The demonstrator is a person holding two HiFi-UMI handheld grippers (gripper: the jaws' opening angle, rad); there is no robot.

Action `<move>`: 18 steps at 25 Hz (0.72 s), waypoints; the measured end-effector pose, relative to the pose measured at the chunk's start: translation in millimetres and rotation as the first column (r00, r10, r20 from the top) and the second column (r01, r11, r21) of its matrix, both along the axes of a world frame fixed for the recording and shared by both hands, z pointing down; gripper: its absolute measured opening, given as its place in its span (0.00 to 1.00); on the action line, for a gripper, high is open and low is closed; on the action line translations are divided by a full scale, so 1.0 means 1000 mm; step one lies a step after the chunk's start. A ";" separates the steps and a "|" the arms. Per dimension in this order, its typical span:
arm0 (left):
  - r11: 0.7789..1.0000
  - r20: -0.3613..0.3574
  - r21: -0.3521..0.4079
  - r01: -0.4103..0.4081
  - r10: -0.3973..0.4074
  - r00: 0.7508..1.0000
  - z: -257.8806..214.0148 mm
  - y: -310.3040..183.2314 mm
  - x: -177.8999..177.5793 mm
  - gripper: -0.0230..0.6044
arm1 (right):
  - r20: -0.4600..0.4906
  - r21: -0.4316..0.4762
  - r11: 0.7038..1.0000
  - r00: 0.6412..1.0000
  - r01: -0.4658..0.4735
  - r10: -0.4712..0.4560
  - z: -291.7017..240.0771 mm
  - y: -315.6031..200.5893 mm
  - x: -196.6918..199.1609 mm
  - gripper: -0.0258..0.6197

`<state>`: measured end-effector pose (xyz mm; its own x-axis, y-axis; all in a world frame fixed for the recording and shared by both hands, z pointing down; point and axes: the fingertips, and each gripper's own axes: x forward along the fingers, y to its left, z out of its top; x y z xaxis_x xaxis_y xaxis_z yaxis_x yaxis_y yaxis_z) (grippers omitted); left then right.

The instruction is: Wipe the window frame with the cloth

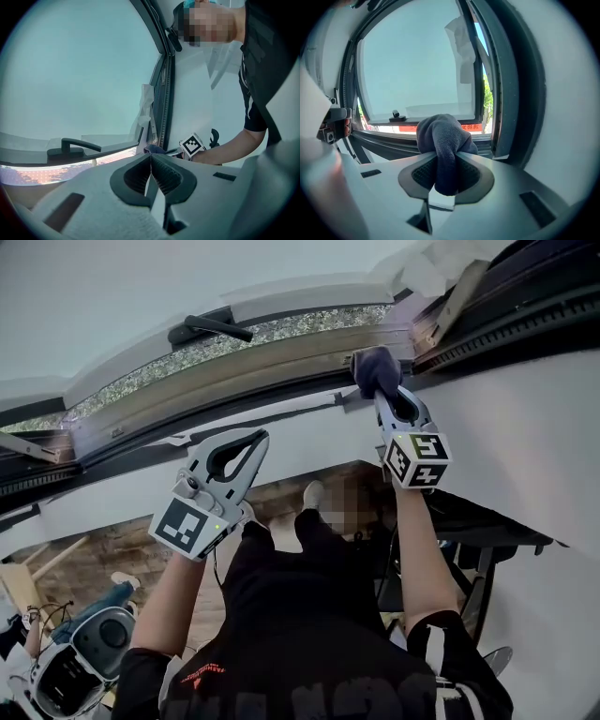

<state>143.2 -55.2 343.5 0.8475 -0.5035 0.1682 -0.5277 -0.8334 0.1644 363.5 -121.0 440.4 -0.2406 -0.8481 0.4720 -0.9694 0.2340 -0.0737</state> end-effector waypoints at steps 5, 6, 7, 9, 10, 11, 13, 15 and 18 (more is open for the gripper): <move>1.000 -0.004 0.007 -0.002 0.002 1.000 -0.003 0.003 -0.005 0.07 | -0.003 0.013 1.000 1.000 -0.021 0.021 -0.009 0.004 0.003 0.16; 1.000 -0.005 0.004 -0.002 0.002 1.000 -0.003 0.005 -0.007 0.07 | -0.004 0.018 1.000 1.000 -0.016 0.016 -0.012 0.005 -0.002 0.16; 1.000 -0.008 0.003 0.000 0.000 1.000 -0.004 0.006 -0.010 0.07 | -0.003 0.024 1.000 1.000 -0.007 0.007 -0.015 0.006 -0.009 0.16; 1.000 -0.012 -0.011 0.014 -0.014 1.000 -0.005 0.009 -0.020 0.07 | -0.003 0.035 0.999 1.000 0.019 -0.019 -0.021 0.009 -0.028 0.16; 1.000 -0.013 -0.013 0.023 -0.023 1.000 -0.006 0.011 -0.028 0.07 | -0.002 0.040 0.999 0.999 0.037 -0.037 -0.024 0.010 -0.040 0.16; 0.999 -0.016 -0.009 0.034 -0.034 0.999 -0.006 0.012 -0.036 0.07 | -0.002 0.044 0.997 0.998 0.058 -0.058 -0.027 0.011 -0.053 0.16; 0.998 -0.020 0.003 0.060 -0.060 0.998 -0.007 0.015 -0.057 0.07 | -0.002 0.047 0.993 0.994 0.108 -0.108 -0.030 0.013 -0.086 0.16; 0.996 -0.020 -0.009 0.092 -0.092 0.996 -0.006 0.019 -0.081 0.07 | 0.000 0.048 0.986 0.987 0.162 -0.163 -0.032 0.015 -0.123 0.16; 0.989 -0.026 0.010 0.145 -0.145 0.989 -0.008 0.024 -0.122 0.07 | 0.012 0.050 0.968 0.970 0.244 -0.245 -0.035 0.018 -0.183 0.16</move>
<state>21.1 -31.7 335.1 0.7691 -0.6234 0.1408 -0.6391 -0.7501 0.1702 180.1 -102.5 405.7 -0.4515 -0.7842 0.4257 -0.8810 0.4673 -0.0736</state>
